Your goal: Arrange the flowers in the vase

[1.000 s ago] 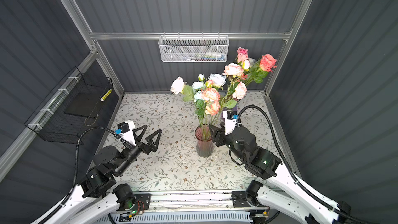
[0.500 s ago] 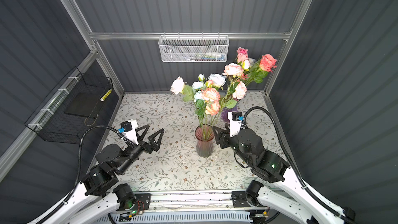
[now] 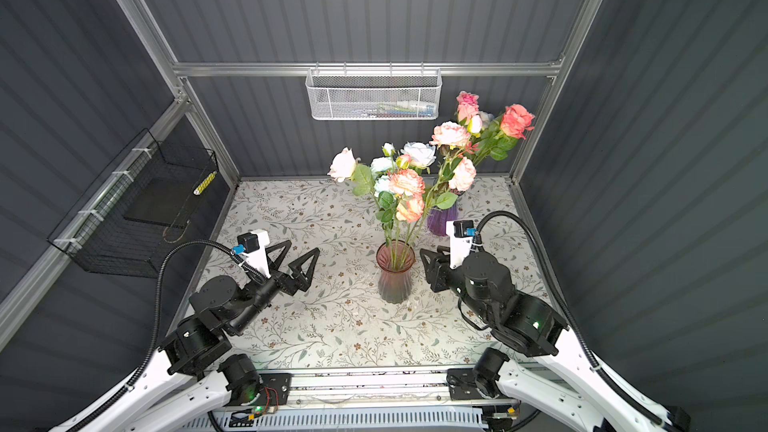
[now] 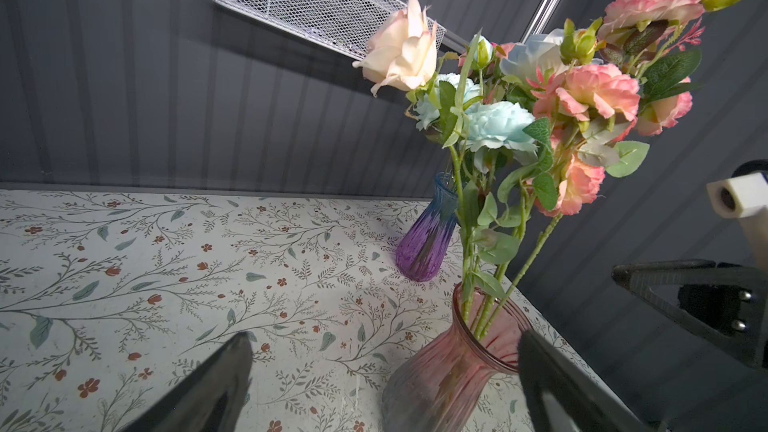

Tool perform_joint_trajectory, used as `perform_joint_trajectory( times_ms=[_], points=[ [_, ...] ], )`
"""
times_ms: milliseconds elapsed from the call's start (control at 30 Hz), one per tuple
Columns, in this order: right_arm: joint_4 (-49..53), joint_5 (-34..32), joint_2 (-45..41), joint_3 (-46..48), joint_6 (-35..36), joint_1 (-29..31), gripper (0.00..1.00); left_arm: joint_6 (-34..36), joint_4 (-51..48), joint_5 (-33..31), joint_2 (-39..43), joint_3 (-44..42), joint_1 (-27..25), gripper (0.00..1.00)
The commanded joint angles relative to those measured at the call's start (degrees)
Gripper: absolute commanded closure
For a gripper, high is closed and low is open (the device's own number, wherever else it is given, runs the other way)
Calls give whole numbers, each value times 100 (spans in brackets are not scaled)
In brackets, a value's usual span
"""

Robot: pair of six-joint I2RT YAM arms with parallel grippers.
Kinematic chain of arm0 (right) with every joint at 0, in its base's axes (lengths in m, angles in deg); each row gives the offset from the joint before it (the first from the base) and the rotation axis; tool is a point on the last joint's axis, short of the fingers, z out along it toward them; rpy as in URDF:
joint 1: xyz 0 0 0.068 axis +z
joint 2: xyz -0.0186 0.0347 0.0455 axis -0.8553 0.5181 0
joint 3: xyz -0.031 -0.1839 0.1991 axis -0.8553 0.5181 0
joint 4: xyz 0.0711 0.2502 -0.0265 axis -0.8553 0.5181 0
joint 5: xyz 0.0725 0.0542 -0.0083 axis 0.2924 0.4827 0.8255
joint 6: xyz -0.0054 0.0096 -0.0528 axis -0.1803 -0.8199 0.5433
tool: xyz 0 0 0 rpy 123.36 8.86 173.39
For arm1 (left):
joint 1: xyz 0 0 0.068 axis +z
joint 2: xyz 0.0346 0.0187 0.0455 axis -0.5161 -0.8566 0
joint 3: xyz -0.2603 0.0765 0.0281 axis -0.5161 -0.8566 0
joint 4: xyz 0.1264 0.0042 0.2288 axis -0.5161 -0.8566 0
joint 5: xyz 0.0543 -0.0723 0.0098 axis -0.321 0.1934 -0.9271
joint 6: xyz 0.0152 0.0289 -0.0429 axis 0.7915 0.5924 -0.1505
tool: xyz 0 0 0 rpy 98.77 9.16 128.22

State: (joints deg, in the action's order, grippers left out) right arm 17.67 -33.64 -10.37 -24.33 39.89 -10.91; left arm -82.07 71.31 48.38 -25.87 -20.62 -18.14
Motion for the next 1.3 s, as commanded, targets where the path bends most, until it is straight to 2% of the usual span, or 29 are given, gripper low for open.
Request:
perform_joint_trajectory(
  times_ms=[0, 67, 267, 400, 600, 900, 1267],
  points=[
    [656, 223, 63, -150, -725, -33, 57, -59, 73, 55, 92, -65, -27, 0],
    [747, 439, 206, -169, -1135, -33, 58, -75, 57, 61, 102, -65, -27, 0],
    [521, 1123, 736, -247, -1621, -115, 55, -172, -60, 107, 166, -90, -28, 0],
    [319, 1193, 851, -95, -1862, -258, 53, -195, -201, 91, 316, -98, -22, 0],
    [-174, 1469, 1132, 184, -1867, -620, 57, -199, -255, 52, 463, -166, -22, 0],
    [-874, 1847, 1457, 586, -1867, -1031, 57, -160, -330, 102, 322, -76, -25, 0],
    [-1605, 2154, 1734, 823, -1919, -1158, 63, -99, -338, 141, 158, -18, -28, 0]
  ],
)
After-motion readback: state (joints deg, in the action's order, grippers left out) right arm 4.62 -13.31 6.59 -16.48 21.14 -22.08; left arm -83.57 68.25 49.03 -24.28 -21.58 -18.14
